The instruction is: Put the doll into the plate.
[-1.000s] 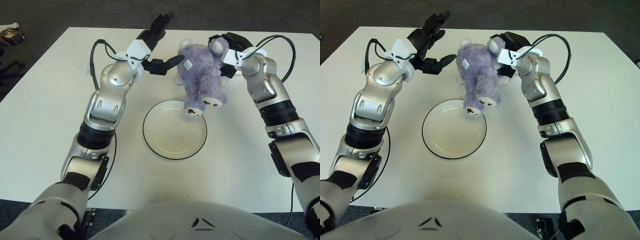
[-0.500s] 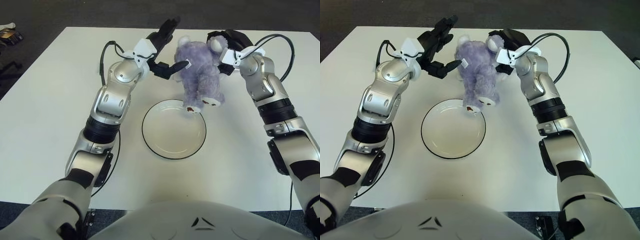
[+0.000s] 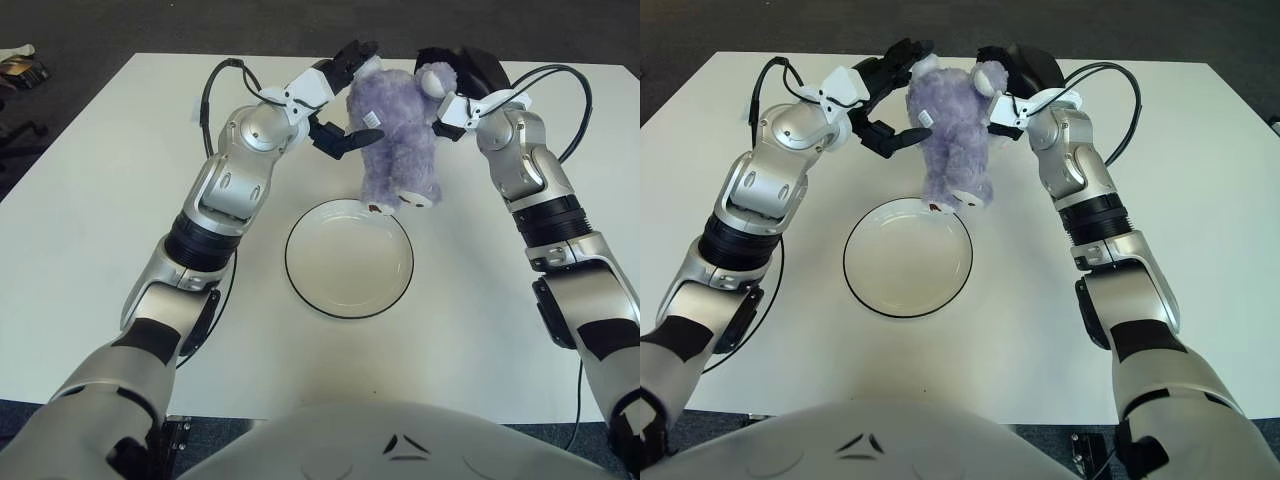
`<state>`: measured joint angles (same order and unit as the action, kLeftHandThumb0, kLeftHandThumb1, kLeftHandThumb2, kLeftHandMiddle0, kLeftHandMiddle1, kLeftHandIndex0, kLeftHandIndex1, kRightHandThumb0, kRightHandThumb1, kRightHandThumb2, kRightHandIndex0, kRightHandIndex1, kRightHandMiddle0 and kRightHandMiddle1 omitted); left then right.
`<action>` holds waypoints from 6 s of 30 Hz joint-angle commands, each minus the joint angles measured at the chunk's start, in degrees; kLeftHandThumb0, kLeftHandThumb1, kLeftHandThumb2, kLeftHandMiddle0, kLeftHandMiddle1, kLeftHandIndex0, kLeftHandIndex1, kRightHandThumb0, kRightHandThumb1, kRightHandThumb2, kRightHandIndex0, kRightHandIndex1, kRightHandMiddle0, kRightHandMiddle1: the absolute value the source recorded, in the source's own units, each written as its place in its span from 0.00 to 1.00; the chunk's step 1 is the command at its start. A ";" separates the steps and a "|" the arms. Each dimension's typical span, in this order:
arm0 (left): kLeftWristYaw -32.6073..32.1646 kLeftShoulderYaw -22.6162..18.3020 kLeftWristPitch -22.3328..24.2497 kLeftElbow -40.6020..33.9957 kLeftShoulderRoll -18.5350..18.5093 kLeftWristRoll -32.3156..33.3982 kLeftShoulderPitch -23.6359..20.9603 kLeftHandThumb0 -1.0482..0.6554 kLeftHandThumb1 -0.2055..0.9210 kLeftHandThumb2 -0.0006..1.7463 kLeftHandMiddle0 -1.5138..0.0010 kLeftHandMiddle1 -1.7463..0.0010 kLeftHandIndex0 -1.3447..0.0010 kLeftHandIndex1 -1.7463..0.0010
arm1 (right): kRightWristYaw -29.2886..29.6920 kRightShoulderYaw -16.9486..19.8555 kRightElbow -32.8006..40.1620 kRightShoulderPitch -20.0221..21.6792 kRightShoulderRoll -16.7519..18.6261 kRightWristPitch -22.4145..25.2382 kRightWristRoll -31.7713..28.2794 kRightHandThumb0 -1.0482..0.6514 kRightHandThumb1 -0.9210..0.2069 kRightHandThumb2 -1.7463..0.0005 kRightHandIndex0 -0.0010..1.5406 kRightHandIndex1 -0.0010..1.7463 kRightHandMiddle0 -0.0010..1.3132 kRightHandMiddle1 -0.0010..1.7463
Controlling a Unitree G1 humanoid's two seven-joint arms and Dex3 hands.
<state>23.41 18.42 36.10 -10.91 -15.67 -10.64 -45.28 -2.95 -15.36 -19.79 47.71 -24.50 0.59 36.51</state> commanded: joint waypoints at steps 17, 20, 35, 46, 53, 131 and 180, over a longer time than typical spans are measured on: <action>0.97 2.52 -5.07 4.53 -0.75 -3.75 -1.26 0.14 0.34 0.58 1.00 0.49 1.00 0.44 | -2.38 -0.27 7.93 -1.44 0.50 7.16 4.23 1.00 0.84 0.00 0.59 1.00 0.91 1.00; 0.90 2.48 -5.35 4.79 -0.40 -4.46 -1.06 0.15 0.37 0.57 1.00 0.60 1.00 0.53 | -3.32 -0.45 8.88 -1.44 0.79 9.20 4.93 1.00 0.84 0.00 0.59 1.00 0.91 1.00; -0.02 3.63 -3.83 7.13 0.96 -8.51 -1.96 0.17 0.34 0.58 1.00 0.75 1.00 0.55 | -6.79 -0.11 14.70 -2.17 2.35 16.72 5.67 1.00 0.84 0.00 0.59 1.00 0.89 1.00; -8.16 1.35 -7.89 11.63 6.33 -9.04 0.09 0.16 0.39 0.56 1.00 0.98 1.00 0.84 | -9.12 -0.06 20.47 -2.46 3.61 23.10 7.01 0.98 0.81 0.02 0.57 1.00 0.89 1.00; -12.74 -0.26 -13.73 16.22 8.88 -8.17 0.78 0.15 0.39 0.56 1.00 1.00 1.00 0.95 | -9.52 0.05 21.55 -2.33 3.53 23.04 6.63 0.98 0.80 0.03 0.57 1.00 0.88 1.00; -19.11 -6.19 -31.28 25.19 17.64 -1.86 2.59 0.40 0.24 0.69 1.00 0.28 1.00 0.40 | -17.73 2.12 34.13 -4.48 4.50 28.04 3.36 0.98 0.81 0.03 0.57 1.00 0.89 1.00; -14.65 -10.91 -1.17 12.08 21.85 8.17 1.95 0.79 0.45 0.76 0.62 0.00 0.83 0.00 | -19.58 4.02 37.01 -5.45 4.27 30.58 2.03 1.00 0.85 0.00 0.59 1.00 0.87 1.00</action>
<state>7.60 7.84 33.37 1.97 5.61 -4.35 -41.36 -21.00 -10.96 14.99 41.49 -21.56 31.34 40.98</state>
